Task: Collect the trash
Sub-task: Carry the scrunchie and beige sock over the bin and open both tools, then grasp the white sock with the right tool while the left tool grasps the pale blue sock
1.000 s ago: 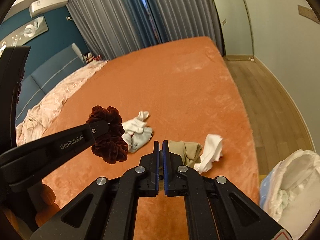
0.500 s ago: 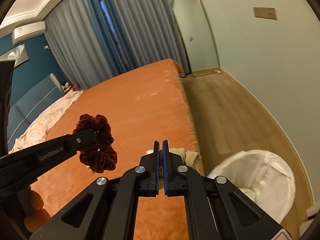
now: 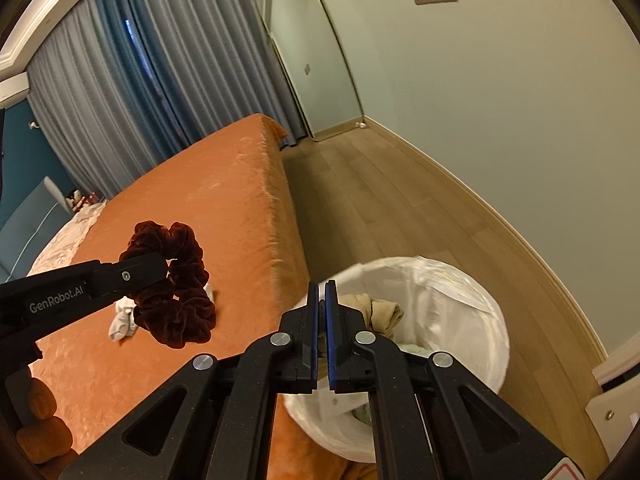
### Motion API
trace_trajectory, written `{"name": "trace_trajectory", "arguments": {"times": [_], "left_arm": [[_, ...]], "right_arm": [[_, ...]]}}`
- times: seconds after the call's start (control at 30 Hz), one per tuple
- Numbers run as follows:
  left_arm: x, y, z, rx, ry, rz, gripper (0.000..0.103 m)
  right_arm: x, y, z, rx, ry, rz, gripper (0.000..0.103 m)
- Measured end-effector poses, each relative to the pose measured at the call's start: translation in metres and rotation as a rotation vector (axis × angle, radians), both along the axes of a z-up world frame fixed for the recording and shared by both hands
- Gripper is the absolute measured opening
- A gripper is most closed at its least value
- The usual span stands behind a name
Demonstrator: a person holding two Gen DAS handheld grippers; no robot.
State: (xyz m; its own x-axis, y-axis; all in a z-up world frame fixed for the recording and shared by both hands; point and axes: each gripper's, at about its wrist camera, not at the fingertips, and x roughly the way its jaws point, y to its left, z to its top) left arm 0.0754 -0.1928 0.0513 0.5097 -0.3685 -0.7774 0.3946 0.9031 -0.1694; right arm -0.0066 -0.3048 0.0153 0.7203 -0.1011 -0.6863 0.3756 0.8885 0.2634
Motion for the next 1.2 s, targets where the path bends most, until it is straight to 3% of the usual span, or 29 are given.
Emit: {"name": "trace_trajectory", "arguments": {"times": [0.37, 0.53, 0.57, 0.63, 0.7, 1.2], "left_arm": [[-0.003, -0.034, -0.034, 0.006, 0.061, -0.069, 0.012], [0.003, -0.031, -0.043, 0.002, 0.089, -0.034, 0.023], [0.005, -0.029, -0.043, 0.001, 0.090, -0.028, 0.024], [0.007, -0.024, -0.044, 0.005, 0.091, -0.013, 0.028], [0.010, -0.017, -0.044, 0.001, 0.091, 0.000, 0.028], [0.033, 0.054, -0.049, -0.015, 0.106, 0.121, 0.028]], "right_arm": [[-0.009, -0.031, -0.029, 0.025, 0.048, -0.044, 0.004], [-0.006, -0.027, -0.029, 0.006, 0.053, -0.039, 0.010], [-0.005, -0.026, -0.029, 0.002, 0.054, -0.035, 0.011], [-0.004, -0.025, -0.027, -0.005, 0.052, -0.040, 0.024], [-0.002, -0.023, -0.024, -0.010, 0.044, -0.043, 0.031], [0.029, 0.039, -0.014, -0.031, 0.049, 0.083, 0.037]]}}
